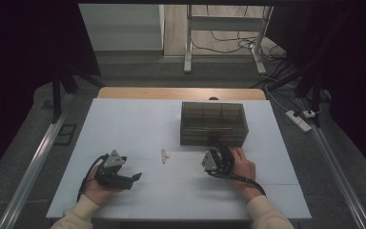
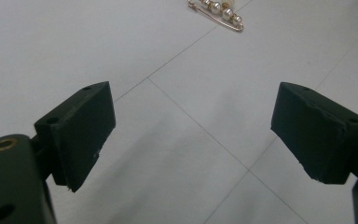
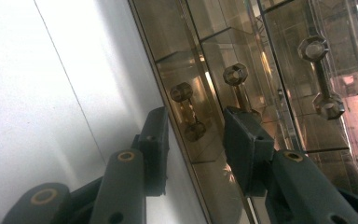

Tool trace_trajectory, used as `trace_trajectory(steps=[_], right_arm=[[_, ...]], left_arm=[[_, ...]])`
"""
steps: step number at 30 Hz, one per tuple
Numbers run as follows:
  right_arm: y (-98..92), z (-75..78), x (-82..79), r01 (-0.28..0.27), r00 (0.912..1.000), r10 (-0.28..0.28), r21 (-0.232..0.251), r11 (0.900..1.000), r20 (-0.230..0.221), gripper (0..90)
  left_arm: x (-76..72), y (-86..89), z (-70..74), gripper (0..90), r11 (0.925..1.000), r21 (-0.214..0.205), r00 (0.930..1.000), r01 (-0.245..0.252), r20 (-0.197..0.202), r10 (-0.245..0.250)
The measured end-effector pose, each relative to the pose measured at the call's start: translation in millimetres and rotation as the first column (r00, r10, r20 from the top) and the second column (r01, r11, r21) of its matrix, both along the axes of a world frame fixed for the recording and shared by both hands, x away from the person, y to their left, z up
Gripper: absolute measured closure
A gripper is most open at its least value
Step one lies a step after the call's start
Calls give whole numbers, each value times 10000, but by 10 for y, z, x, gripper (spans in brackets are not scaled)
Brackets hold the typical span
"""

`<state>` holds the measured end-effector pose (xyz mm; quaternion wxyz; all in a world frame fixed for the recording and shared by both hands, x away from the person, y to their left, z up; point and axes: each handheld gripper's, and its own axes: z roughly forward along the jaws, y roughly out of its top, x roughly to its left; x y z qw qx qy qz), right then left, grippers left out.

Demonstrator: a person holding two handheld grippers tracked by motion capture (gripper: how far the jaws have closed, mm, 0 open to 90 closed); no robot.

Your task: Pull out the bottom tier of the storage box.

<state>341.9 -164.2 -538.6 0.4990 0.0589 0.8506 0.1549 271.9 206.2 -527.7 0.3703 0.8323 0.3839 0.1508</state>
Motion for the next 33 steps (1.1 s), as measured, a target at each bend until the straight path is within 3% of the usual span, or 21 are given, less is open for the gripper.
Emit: trace_trajectory(steps=[19, 33], right_arm=[[7, -39, 33, -71, 9998, 77, -272, 9996, 190, 643], [21, -71, 51, -147, 9994, 170, -742, 9971, 302, 663]], left_arm=[[-3, 3, 6, 127, 10000, -14, 10000, -1, 27, 1], [-3, 0, 4, 128, 10000, 2, 10000, 13, 16, -13]])
